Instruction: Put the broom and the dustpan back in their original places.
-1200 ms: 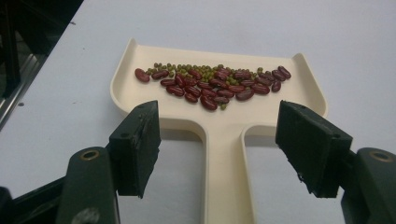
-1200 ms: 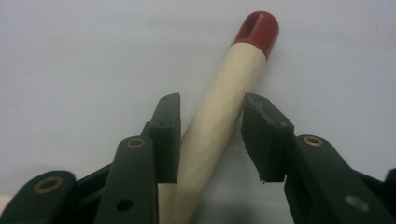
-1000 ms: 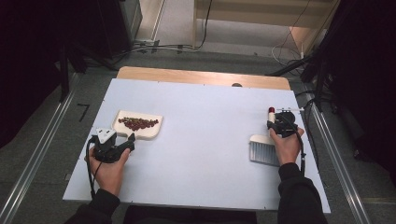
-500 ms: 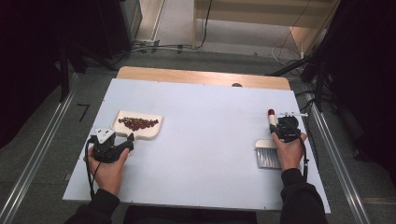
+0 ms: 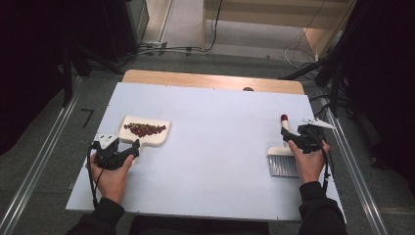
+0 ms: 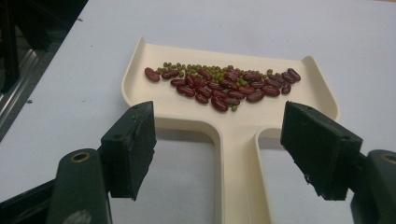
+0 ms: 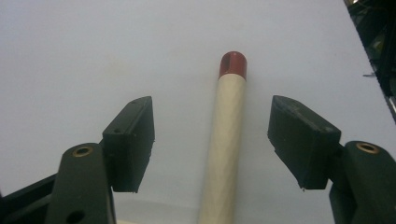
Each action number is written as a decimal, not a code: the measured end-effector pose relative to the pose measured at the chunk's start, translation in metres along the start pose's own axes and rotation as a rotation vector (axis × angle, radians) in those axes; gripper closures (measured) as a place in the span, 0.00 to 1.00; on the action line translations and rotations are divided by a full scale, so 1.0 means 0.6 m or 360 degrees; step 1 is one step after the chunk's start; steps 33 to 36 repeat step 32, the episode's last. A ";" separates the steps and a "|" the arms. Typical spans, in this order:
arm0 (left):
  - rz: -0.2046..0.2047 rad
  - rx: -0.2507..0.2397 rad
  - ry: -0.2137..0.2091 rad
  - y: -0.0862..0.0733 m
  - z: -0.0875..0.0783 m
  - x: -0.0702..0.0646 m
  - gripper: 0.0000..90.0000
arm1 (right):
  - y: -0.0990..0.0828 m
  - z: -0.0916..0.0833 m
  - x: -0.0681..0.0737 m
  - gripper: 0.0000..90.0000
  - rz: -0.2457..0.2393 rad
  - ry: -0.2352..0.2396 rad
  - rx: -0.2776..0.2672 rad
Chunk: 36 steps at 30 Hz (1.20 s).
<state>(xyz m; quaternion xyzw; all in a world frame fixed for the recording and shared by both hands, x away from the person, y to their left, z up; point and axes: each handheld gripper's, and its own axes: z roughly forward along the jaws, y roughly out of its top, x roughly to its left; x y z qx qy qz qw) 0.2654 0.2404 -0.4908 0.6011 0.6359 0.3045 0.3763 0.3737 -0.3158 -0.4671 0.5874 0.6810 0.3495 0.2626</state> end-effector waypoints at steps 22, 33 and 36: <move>-0.0028 0.0026 -0.0008 0.005 -0.001 0.030 0.28 | -0.064 -0.093 -0.032 0.28 0.0010 0.0002 -0.0092; -0.0013 0.0032 -0.0071 0.002 -0.015 0.025 0.23 | -0.097 -0.114 -0.042 0.27 0.0020 -0.0017 -0.0056; -0.0013 0.0032 -0.0071 0.002 -0.015 0.025 0.23 | -0.097 -0.114 -0.042 0.27 0.0020 -0.0017 -0.0056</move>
